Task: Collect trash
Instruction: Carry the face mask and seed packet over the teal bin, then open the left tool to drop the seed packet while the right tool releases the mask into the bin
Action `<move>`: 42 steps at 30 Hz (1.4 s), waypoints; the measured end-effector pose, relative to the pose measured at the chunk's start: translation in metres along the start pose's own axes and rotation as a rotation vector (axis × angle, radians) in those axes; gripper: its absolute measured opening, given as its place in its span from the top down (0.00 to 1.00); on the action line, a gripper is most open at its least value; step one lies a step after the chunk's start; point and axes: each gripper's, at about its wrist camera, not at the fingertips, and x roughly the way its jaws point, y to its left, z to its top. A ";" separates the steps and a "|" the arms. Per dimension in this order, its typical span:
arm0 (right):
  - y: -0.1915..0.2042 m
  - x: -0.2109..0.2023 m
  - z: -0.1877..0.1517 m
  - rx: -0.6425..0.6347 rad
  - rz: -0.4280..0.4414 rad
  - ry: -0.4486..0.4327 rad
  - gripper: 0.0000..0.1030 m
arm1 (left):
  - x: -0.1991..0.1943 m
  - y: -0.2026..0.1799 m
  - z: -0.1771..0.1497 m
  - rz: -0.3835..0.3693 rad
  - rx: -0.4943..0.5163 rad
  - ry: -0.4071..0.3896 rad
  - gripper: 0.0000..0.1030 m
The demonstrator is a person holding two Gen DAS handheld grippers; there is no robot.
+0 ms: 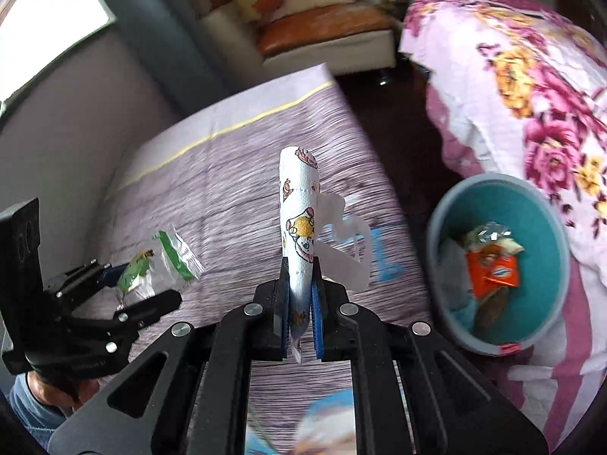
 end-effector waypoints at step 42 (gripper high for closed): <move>-0.226 -0.033 0.010 0.344 -0.120 -0.084 0.87 | 0.134 -0.154 0.086 -0.022 0.160 0.157 0.11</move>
